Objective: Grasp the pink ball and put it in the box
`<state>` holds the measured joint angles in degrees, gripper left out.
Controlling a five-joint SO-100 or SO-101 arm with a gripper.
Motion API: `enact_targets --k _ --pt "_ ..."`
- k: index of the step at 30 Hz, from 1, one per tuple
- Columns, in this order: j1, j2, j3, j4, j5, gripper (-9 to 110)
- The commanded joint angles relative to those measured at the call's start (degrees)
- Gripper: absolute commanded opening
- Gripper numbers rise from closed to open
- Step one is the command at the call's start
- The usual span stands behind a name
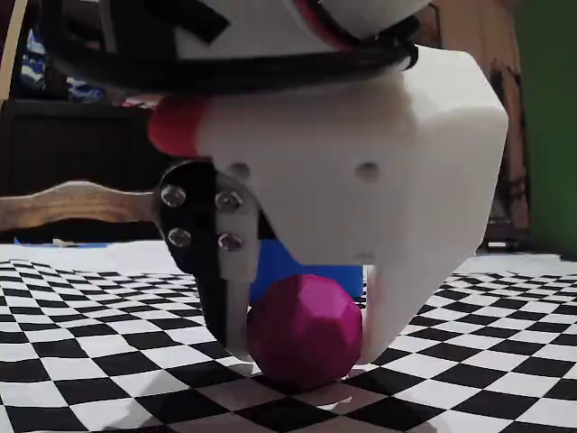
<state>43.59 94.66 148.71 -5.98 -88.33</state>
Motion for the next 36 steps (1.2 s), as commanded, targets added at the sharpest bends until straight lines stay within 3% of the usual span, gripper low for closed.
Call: enact_targets --k 1,36 --pt "-0.18 1.76 -1.76 -0.79 0.44 0" --pt "1.05 11.25 -7.03 -0.79 -0.18 0"
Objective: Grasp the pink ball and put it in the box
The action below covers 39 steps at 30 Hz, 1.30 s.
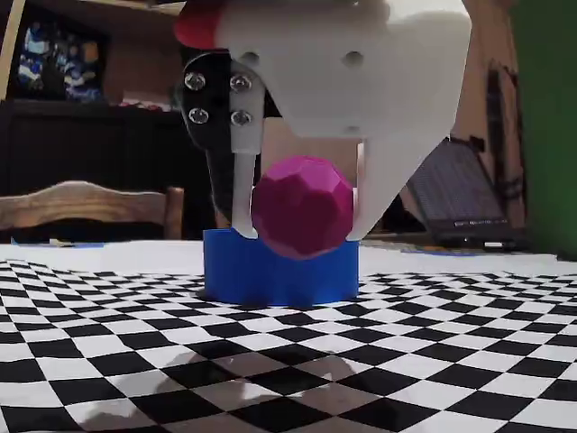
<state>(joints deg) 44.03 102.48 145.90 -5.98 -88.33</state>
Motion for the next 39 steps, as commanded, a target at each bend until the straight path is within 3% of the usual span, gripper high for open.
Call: enact_targets --k 1,23,39 --pt "0.62 3.69 -4.39 -0.79 -0.18 0" --pt "0.7 5.54 -10.02 -0.79 -0.18 0" --pt "0.62 -4.75 -21.01 -0.35 -0.18 0"
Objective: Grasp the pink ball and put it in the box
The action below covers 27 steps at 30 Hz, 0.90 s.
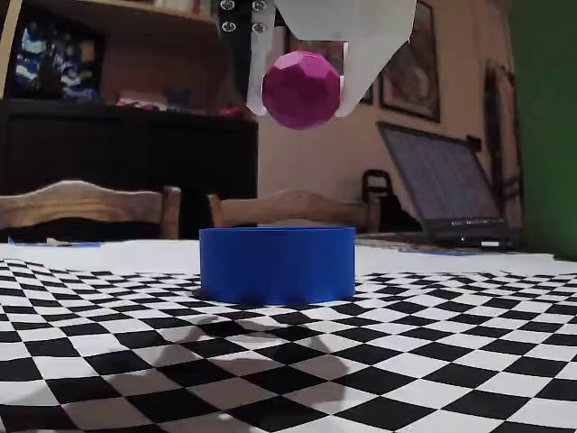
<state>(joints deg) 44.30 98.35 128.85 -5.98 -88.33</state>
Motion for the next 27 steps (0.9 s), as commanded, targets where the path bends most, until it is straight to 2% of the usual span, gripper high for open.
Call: enact_targets --k 1,27 --pt "0.35 -1.58 -4.75 -0.35 -0.18 0" --pt "-1.67 -17.58 -20.3 0.88 -0.18 0"
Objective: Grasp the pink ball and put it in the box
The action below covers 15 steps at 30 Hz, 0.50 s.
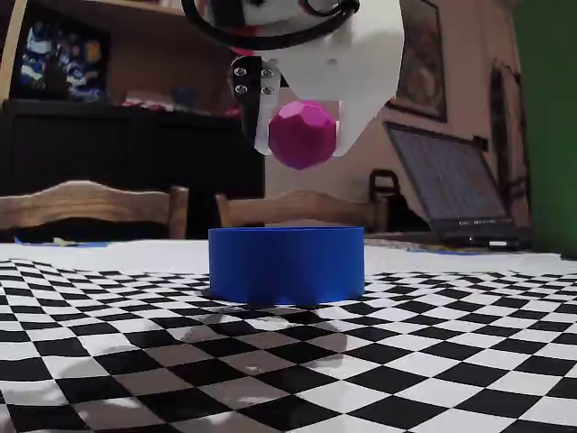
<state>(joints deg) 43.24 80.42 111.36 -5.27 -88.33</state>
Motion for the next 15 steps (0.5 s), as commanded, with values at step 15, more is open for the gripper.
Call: enact_targets --k 15 --pt "-1.23 -3.87 -7.65 1.76 0.35 0"
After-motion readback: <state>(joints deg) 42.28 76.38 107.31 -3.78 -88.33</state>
